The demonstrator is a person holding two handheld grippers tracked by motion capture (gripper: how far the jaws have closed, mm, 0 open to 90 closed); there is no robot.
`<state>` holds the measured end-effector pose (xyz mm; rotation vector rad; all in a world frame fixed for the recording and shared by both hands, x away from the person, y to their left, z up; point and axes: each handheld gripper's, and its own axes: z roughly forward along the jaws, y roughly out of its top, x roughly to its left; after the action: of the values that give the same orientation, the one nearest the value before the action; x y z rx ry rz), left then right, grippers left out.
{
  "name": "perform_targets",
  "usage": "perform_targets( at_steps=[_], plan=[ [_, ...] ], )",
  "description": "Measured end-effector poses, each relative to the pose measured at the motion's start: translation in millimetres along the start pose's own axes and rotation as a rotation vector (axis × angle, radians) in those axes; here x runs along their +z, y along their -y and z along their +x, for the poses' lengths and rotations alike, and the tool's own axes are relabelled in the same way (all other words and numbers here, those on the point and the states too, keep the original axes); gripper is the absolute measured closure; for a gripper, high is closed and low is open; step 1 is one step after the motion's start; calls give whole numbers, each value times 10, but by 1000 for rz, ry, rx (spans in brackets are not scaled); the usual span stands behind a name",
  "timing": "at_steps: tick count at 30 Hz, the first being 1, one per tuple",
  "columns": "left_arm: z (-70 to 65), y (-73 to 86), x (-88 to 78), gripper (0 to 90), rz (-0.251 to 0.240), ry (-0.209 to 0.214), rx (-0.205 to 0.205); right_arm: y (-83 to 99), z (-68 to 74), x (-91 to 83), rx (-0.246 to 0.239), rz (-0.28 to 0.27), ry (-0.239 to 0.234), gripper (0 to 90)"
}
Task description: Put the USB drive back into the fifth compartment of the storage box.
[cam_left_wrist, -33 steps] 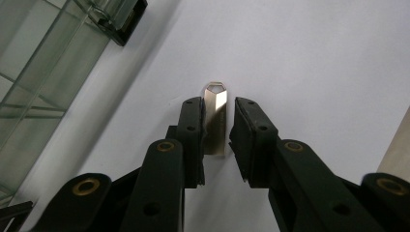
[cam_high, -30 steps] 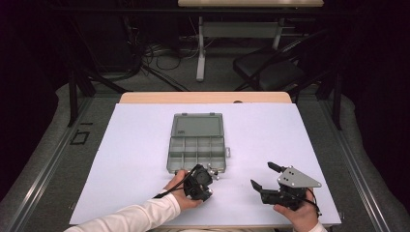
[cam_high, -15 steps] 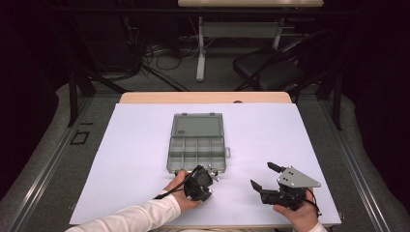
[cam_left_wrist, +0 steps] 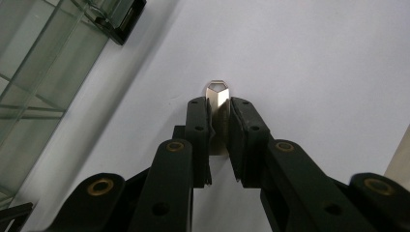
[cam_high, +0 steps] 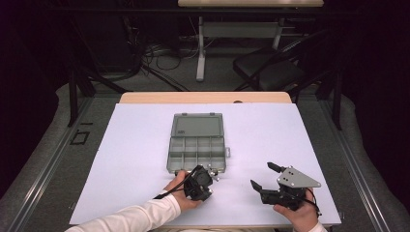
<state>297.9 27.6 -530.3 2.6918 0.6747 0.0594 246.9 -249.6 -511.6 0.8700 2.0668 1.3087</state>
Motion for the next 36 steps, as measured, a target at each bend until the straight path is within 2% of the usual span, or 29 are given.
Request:
perform_targets(
  at_steps=[14, 27, 36],
  plan=[
    [34, -18, -36, 790, -6, 7, -9, 0, -2, 3, 3, 2, -2, 183],
    [83, -34, -131, 790, -9, 7, -17, 0, -2, 7, 4, -1, -1, 183],
    [132, -32, -218, 790, -29, 0, -31, 0, 1, 7, 3, 0, -1, 183]
  ],
)
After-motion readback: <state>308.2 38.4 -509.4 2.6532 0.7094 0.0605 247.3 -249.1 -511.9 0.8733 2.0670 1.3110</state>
